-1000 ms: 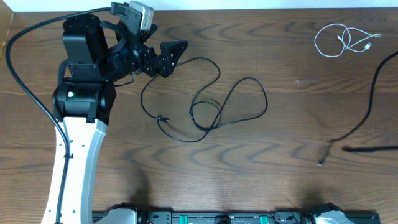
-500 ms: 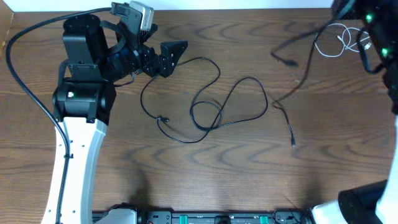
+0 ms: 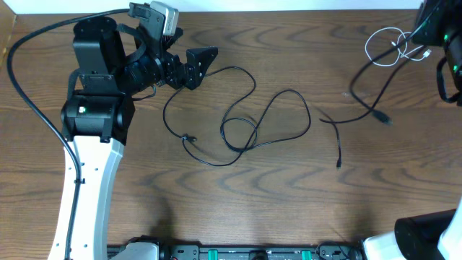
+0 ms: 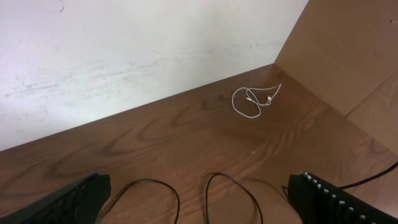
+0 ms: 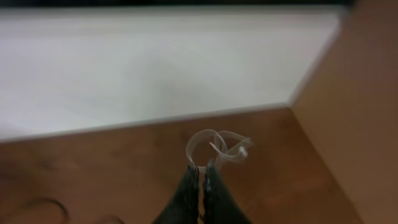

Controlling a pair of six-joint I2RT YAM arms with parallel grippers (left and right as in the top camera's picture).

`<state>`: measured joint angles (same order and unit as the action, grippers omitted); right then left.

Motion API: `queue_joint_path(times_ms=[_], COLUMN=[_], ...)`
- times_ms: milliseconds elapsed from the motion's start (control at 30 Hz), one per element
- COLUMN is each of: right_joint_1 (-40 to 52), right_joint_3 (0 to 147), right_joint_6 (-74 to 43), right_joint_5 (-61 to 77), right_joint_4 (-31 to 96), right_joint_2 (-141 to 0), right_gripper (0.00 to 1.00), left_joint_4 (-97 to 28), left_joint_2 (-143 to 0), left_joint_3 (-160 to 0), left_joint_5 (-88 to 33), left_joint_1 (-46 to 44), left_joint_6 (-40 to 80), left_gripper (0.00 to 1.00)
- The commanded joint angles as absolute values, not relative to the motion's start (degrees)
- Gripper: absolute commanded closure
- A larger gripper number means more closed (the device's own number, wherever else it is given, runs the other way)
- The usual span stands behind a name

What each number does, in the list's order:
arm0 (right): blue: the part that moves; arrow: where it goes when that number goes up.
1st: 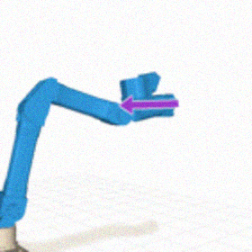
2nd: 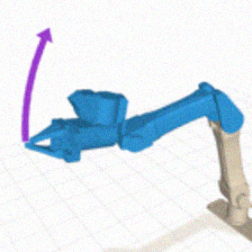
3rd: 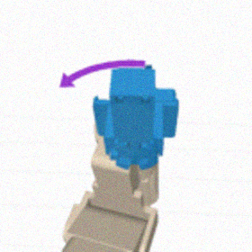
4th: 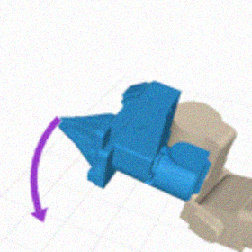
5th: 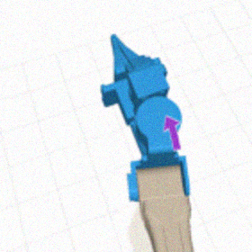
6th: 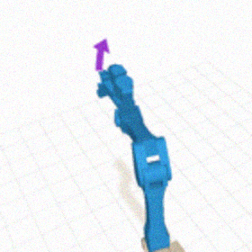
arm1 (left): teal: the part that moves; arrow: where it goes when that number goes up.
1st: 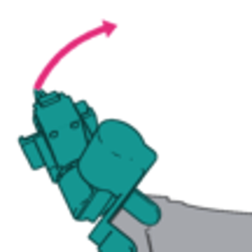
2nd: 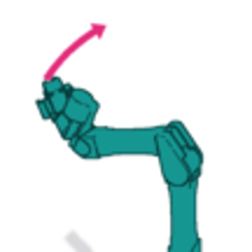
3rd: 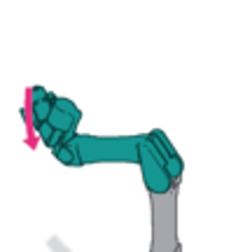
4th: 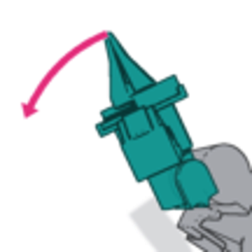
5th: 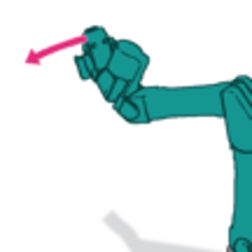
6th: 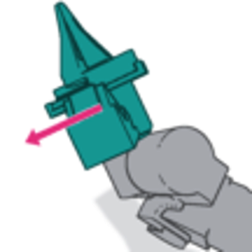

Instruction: Untangle cables

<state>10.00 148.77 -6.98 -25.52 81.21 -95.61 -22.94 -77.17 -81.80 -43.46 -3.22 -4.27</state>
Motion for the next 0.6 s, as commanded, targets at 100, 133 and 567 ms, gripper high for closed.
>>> queue_joint_path(times_ms=[100, 133, 567], right_joint_1=[6.35, 4.84, -7.68], right_joint_3=[149.29, 149.29, 149.14], right_joint_6=[-12.67, -14.04, -19.73], right_joint_5=[-31.38, -31.48, -33.71], right_joint_4=[85.95, 87.44, 93.27], right_joint_2=[-97.54, -97.56, -98.87], right_gripper=[0.99, 0.99, 0.99], left_joint_4=[-22.83, -22.81, -22.61], left_joint_2=[-77.38, -77.38, -77.38], left_joint_3=[-83.57, -83.57, -83.57], left_joint_5=[-44.38, -44.4, -44.42], left_joint_1=[-3.36, -3.36, -3.64], left_joint_6=[-3.99, -3.99, -3.97], left_gripper=[0.04, 0.04, 0.04])
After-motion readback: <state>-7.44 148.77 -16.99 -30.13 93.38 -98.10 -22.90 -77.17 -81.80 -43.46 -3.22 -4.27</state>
